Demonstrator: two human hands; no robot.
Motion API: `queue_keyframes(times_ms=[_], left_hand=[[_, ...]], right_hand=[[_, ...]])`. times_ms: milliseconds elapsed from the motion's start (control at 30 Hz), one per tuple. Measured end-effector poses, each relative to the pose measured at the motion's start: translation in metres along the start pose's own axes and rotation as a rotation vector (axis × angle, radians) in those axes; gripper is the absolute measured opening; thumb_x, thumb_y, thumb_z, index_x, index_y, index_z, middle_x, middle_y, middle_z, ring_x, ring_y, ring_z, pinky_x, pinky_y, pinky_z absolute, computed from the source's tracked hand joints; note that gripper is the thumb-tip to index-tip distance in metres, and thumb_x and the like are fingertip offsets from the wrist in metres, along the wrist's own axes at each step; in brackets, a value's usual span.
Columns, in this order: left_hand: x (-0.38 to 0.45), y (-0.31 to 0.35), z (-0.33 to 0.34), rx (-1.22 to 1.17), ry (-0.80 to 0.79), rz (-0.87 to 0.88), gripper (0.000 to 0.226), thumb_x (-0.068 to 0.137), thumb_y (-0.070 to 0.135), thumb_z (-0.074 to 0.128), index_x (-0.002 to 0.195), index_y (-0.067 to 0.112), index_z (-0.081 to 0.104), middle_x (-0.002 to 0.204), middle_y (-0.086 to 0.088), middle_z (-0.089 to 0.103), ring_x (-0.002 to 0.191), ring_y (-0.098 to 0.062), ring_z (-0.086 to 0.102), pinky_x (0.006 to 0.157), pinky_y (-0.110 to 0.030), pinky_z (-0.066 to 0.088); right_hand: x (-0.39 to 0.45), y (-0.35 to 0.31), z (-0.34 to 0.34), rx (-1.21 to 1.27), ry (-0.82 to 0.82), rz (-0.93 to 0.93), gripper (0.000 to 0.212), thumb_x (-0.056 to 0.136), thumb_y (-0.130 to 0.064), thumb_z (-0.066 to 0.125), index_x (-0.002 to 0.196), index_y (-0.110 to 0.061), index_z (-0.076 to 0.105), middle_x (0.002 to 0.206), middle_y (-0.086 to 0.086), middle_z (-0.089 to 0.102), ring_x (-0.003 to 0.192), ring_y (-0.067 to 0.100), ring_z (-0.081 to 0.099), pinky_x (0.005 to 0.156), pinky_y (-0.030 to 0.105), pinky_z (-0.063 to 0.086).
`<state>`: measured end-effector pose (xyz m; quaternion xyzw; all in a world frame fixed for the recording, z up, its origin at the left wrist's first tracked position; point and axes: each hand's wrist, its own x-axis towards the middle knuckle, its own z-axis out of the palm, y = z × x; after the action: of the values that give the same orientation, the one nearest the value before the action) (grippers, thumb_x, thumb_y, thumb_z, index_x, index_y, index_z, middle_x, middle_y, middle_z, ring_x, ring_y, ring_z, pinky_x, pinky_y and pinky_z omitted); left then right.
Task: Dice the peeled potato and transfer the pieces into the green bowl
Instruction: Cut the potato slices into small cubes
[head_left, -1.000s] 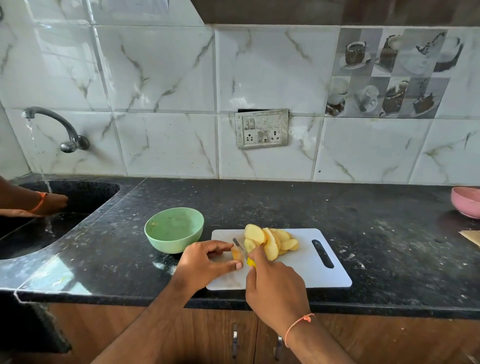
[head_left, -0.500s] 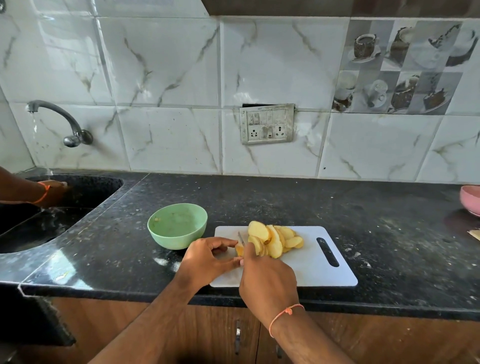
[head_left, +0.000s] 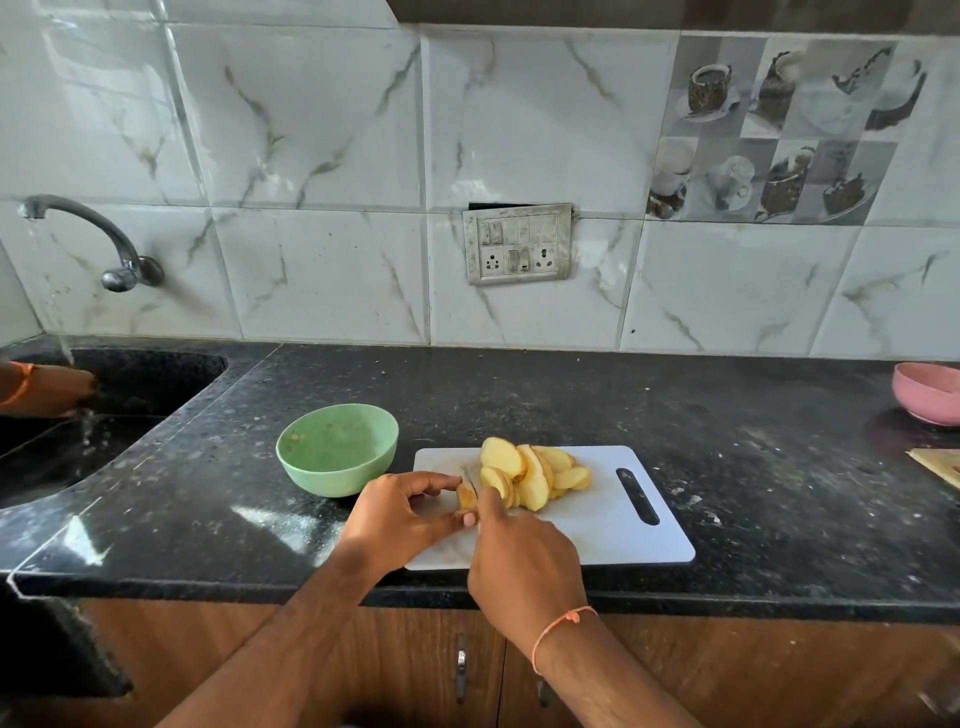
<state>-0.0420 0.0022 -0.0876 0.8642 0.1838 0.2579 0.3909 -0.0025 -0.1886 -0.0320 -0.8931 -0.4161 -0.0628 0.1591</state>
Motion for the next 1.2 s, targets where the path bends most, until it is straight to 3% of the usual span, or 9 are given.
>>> queue_keyframes(times_ms=[100, 300, 433, 500, 600, 700, 867, 1100, 1200], left_hand=[[-0.001, 0.001, -0.001, 0.006, 0.005, 0.004, 0.048, 0.066, 0.064, 0.091, 0.11, 0.046, 0.08, 0.09, 0.025, 0.075, 0.085, 0.0, 0.07, 0.069, -0.017, 0.051], [0.0, -0.001, 0.0, 0.02, -0.011, 0.013, 0.054, 0.064, 0.074, 0.084, 0.11, 0.046, 0.08, 0.09, 0.017, 0.078, 0.086, -0.011, 0.074, 0.075, -0.034, 0.06], [-0.001, 0.001, -0.001, 0.012, -0.002, 0.011, 0.05, 0.068, 0.064, 0.091, 0.113, 0.045, 0.08, 0.091, 0.024, 0.076, 0.086, -0.003, 0.072, 0.073, -0.02, 0.055], [-0.001, 0.0, -0.002, -0.002, 0.0, -0.001, 0.052, 0.066, 0.065, 0.091, 0.112, 0.044, 0.08, 0.09, 0.021, 0.077, 0.085, -0.003, 0.072, 0.073, -0.02, 0.055], [-0.001, 0.001, -0.002, -0.016, -0.01, -0.021, 0.051, 0.065, 0.061, 0.093, 0.11, 0.043, 0.08, 0.09, 0.019, 0.076, 0.086, -0.007, 0.072, 0.075, -0.025, 0.058], [-0.002, 0.004, -0.003, -0.034, -0.016, -0.03, 0.052, 0.063, 0.056, 0.097, 0.11, 0.042, 0.08, 0.095, 0.03, 0.075, 0.095, 0.006, 0.07, 0.08, -0.013, 0.054], [-0.004, 0.002, -0.003, -0.043, -0.022, -0.045, 0.055, 0.06, 0.056, 0.099, 0.109, 0.043, 0.08, 0.1, 0.03, 0.075, 0.102, 0.008, 0.069, 0.092, -0.022, 0.059], [-0.003, 0.007, -0.004, -0.053, -0.018, -0.049, 0.052, 0.057, 0.054, 0.099, 0.105, 0.044, 0.079, 0.097, 0.035, 0.073, 0.098, 0.007, 0.069, 0.087, -0.016, 0.056], [-0.003, 0.006, -0.003, -0.062, -0.008, -0.039, 0.052, 0.056, 0.058, 0.098, 0.102, 0.046, 0.079, 0.096, 0.032, 0.074, 0.098, 0.0, 0.071, 0.086, -0.02, 0.058]], right_hand=[[-0.013, 0.002, 0.004, -0.029, -0.04, -0.01, 0.05, 0.101, -0.017, 0.047, 0.147, -0.023, 0.03, 0.09, 0.003, 0.068, 0.072, 0.024, 0.058, 0.06, 0.035, 0.044], [0.002, 0.0, -0.001, -0.022, -0.031, -0.018, 0.042, 0.099, -0.015, 0.052, 0.138, -0.023, 0.039, 0.093, 0.003, 0.07, 0.084, 0.025, 0.068, 0.062, 0.035, 0.046], [-0.013, 0.006, 0.006, -0.037, -0.081, -0.038, 0.054, 0.101, -0.016, 0.048, 0.15, -0.021, 0.026, 0.092, 0.005, 0.068, 0.077, 0.025, 0.063, 0.063, 0.038, 0.05], [-0.026, 0.01, 0.008, -0.051, -0.105, -0.063, 0.054, 0.102, -0.018, 0.045, 0.152, -0.019, 0.023, 0.091, 0.006, 0.067, 0.077, 0.025, 0.064, 0.066, 0.039, 0.054], [-0.039, 0.019, 0.009, -0.08, -0.129, -0.094, 0.052, 0.103, -0.02, 0.044, 0.15, -0.019, 0.021, 0.081, 0.003, 0.06, 0.069, 0.025, 0.058, 0.063, 0.037, 0.05], [-0.044, 0.028, 0.007, -0.072, -0.086, -0.057, 0.049, 0.103, -0.021, 0.043, 0.147, -0.022, 0.023, 0.08, 0.001, 0.061, 0.064, 0.023, 0.055, 0.054, 0.034, 0.041], [-0.036, 0.033, 0.001, 0.012, 0.01, 0.022, 0.035, 0.105, -0.026, 0.042, 0.138, -0.028, 0.032, 0.079, -0.003, 0.061, 0.063, 0.021, 0.053, 0.045, 0.03, 0.024], [-0.02, 0.019, -0.006, 0.07, 0.096, 0.006, 0.033, 0.108, -0.034, 0.038, 0.139, -0.028, 0.03, 0.077, -0.007, 0.052, 0.065, 0.019, 0.048, 0.047, 0.03, 0.025], [-0.017, 0.01, -0.005, 0.092, 0.079, -0.012, 0.038, 0.107, -0.033, 0.041, 0.143, -0.028, 0.029, 0.082, -0.005, 0.061, 0.068, 0.018, 0.055, 0.048, 0.031, 0.031]])
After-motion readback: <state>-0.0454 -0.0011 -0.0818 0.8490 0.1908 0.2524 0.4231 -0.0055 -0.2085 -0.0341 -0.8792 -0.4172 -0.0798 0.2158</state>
